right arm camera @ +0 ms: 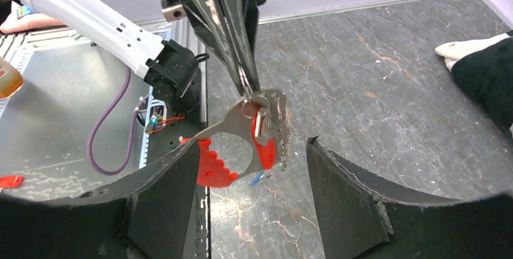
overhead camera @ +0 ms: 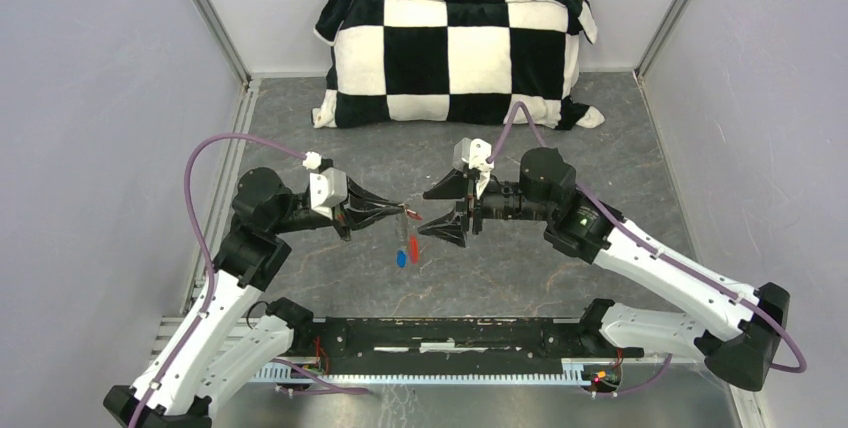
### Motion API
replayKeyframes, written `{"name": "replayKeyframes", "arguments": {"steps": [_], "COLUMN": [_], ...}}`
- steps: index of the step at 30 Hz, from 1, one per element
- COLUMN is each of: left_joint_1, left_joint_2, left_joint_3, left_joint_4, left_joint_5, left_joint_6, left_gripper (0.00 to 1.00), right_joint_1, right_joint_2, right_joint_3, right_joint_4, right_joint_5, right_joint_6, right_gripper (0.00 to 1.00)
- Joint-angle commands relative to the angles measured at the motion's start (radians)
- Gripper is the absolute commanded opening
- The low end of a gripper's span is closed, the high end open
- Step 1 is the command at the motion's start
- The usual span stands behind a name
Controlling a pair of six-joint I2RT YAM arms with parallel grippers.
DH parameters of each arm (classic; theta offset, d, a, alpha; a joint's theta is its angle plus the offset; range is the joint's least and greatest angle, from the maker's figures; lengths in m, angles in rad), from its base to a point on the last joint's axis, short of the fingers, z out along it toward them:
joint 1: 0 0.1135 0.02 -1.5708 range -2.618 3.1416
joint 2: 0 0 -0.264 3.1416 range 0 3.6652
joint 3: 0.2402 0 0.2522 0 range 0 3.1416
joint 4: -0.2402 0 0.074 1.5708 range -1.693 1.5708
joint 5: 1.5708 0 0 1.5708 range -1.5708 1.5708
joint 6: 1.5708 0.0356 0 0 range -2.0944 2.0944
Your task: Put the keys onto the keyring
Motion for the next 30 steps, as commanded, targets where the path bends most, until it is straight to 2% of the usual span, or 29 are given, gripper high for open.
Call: {"name": "replayKeyframes", "arguments": {"steps": [1,6,9,11,15,16,18,21,23,28,30], "left_joint_1": [-0.002,-0.002,-0.002,-0.002,-0.002,-0.002,-0.003,-0.002,-0.002,-0.003,-0.002], "left_joint_2": [-0.005,-0.011,-0.013,-0.014,-0.016,-0.015,-0.013,-0.008,-0.007,-0.012,-0.016], "left_joint_3": [-0.017,-0.019,-0.020,-0.018,-0.018,-0.018,-0.017,-0.016,-0.017,-0.032,-0.039], "left_joint_4": [0.216,0.209,0.209,0.209,0.219,0.225,0.239,0.256,0.257,0.237,0.236], "left_joint_5": [-0.014,-0.011,-0.007,-0.004,-0.007,-0.010,-0.015,-0.015,-0.016,-0.036,-0.064], "left_joint_6": [-0.194,-0.166,-0.160,-0.156,-0.156,-0.155,-0.158,-0.162,-0.157,-0.132,-0.127], "left_gripper": [0.02,0.02,0.02,0.02,0.02,0.02,0.02,0.02,0.02,0.02,0.02], "right_joint_1": [0.002,-0.001,0.000,-0.001,0.001,0.000,0.000,0.001,0.001,0.000,0.001], "right_joint_2": [-0.029,-0.023,-0.001,0.014,0.051,0.057,0.064,0.058,0.049,-0.005,-0.027], "right_joint_3": [-0.074,-0.126,-0.141,-0.148,-0.142,-0.144,-0.150,-0.156,-0.136,-0.070,-0.076], "right_joint_4": [0.281,0.404,0.439,0.461,0.468,0.470,0.464,0.437,0.383,0.246,0.220], "right_joint_5": [0.018,-0.011,-0.034,-0.060,-0.121,-0.136,-0.151,-0.146,-0.120,0.030,0.094], "right_joint_6": [0.100,0.165,0.193,0.211,0.228,0.236,0.243,0.234,0.199,0.092,0.079], "right_gripper": [0.72,0.71,0.65,0.56,0.23,0.19,0.14,0.12,0.19,0.69,0.98]}}
